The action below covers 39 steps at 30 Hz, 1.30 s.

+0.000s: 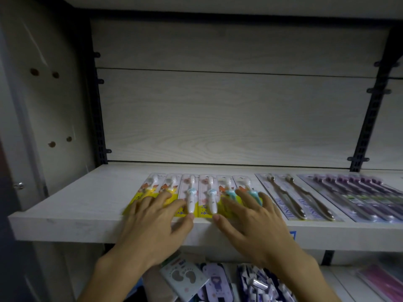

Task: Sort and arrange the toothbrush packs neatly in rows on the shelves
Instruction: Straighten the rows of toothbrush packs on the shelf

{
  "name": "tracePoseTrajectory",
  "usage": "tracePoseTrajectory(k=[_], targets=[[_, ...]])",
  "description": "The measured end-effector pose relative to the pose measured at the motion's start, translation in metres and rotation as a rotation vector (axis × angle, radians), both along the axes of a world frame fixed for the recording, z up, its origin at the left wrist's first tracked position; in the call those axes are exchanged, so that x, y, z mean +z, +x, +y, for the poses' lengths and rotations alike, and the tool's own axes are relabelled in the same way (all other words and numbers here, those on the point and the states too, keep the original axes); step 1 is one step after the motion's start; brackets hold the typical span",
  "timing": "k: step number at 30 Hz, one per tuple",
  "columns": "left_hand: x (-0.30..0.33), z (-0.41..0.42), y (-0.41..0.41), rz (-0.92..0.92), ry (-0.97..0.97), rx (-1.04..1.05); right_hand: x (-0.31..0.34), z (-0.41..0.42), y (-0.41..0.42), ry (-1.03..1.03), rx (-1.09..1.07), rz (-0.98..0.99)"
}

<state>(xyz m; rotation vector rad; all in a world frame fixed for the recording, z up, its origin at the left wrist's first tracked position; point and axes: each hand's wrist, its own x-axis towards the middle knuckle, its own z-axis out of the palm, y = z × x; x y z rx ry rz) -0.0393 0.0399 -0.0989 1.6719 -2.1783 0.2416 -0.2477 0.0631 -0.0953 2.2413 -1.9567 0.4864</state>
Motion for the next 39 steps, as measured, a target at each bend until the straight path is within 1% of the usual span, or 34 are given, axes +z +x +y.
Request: tracePoseTrajectory(k=[4,7,12,17,23,27,37,39], targets=[[0.003,-0.001,0.0,-0.013,0.038,0.01,0.003,0.001,-0.002,0.047,-0.038,0.001],[0.002,0.0,-0.001,0.019,0.047,0.008,0.004,0.002,0.0,0.03,-0.026,0.017],[0.002,0.005,-0.006,-0.015,0.056,0.018,0.003,0.005,0.005,0.077,-0.006,0.007],[0.003,0.004,-0.005,-0.021,0.061,0.024,-0.001,0.004,0.006,0.057,0.01,0.011],[-0.002,0.005,-0.006,-0.019,0.016,0.02,-0.003,0.004,0.005,0.021,0.016,0.016],[-0.005,0.005,-0.006,0.004,-0.01,0.02,-0.001,0.005,0.007,0.05,0.004,0.023],[-0.006,0.003,-0.005,0.034,-0.04,0.015,0.0,0.005,0.01,0.057,-0.005,0.027],[-0.004,0.001,-0.003,0.018,-0.018,0.019,0.002,0.005,0.011,0.05,-0.011,0.016]])
